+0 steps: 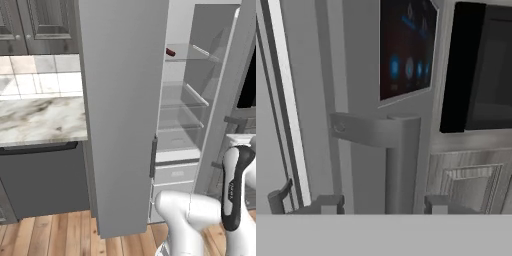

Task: Move the hot dog bun to the plate on the dining table and place the condiment next to that plate. Then navigate to the fridge and take the sausage and place it on the plate as well.

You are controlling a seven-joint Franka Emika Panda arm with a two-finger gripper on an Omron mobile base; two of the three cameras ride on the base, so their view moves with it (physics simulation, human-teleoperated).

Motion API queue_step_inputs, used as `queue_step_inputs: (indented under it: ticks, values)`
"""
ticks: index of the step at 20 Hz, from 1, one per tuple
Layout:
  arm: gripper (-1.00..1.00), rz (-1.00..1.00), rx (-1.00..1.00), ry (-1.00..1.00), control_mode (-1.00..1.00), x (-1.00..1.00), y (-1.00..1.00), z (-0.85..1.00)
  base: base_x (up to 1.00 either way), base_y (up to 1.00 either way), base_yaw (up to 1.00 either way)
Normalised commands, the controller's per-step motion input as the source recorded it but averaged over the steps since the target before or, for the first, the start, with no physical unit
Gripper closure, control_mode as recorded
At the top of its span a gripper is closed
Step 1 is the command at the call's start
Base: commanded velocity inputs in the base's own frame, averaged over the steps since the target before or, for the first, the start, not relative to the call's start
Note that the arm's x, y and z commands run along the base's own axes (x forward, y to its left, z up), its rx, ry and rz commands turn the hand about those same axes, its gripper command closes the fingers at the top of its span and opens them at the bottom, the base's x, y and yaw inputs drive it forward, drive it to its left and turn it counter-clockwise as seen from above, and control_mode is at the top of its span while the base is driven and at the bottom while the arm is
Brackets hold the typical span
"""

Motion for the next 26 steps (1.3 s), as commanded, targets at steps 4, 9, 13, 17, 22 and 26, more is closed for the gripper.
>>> queue_step_inputs:
  ticks: [4, 9, 13, 17, 22, 26]
  values:
    - [-1.00, -0.11, -0.02, -0.04, -1.00, -0.61, 0.12, 0.62, 0.00, 0.00, 0.00]
    - [-1.00, -0.17, -0.06, -0.03, -1.00, -0.56, 0.29, 0.66, 0.00, 0.00, 0.00]
    - [-1.00, -0.18, -0.10, 0.00, -1.00, -0.32, 0.56, 0.67, 0.00, 0.00, 0.00]
    - [-1.00, -0.14, -0.13, 0.01, -1.00, -0.08, 0.74, 0.60, 0.00, 0.00, 0.00]
    - [-1.00, -0.11, -0.15, 0.05, -1.00, 0.00, 0.83, 0.46, 0.00, 0.00, 0.00]
    - [-1.00, -0.17, -0.10, 0.08, -1.00, 0.13, 0.77, 0.04, 0.00, 0.00, 0.00]
